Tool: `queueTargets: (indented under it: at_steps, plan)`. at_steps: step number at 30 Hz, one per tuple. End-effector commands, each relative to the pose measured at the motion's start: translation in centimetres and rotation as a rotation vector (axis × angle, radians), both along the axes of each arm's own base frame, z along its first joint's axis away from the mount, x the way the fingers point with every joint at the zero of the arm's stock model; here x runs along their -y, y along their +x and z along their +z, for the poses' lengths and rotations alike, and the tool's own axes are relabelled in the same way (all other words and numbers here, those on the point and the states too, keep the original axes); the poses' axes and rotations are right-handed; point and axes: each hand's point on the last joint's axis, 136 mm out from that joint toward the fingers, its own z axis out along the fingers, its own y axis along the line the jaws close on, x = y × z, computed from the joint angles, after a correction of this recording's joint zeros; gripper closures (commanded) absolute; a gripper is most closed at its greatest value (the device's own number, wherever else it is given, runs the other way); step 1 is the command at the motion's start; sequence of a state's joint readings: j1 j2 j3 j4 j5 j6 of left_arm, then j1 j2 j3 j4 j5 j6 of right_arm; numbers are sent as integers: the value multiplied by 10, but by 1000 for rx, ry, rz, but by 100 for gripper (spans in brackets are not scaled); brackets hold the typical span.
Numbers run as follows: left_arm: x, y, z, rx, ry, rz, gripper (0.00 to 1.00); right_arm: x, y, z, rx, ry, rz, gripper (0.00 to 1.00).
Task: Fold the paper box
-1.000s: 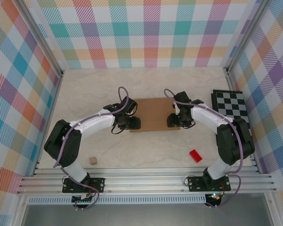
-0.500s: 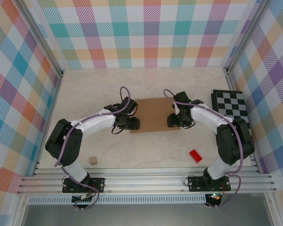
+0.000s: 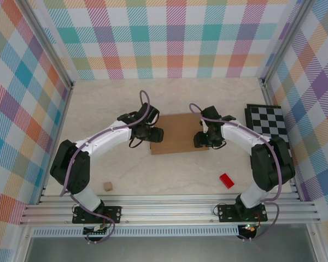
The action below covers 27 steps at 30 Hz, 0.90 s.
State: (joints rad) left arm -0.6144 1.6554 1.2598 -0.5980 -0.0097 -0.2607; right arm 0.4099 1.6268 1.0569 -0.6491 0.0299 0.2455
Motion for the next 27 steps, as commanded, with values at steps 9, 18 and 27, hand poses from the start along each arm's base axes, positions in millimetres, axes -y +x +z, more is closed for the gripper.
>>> queueTargets:
  at_steps: [9, 18, 27]
  plan:
    - [-15, -8, -28, -55, 60, -6, 32, -10, 2, 8, -1, 69, -5, 49]
    - [-14, -17, -46, -73, 59, -65, 29, -2, 6, 8, 52, 35, -5, 47]
    - [-9, 29, 20, 76, 60, -120, 27, -2, 10, 0, 76, 29, 17, 47]
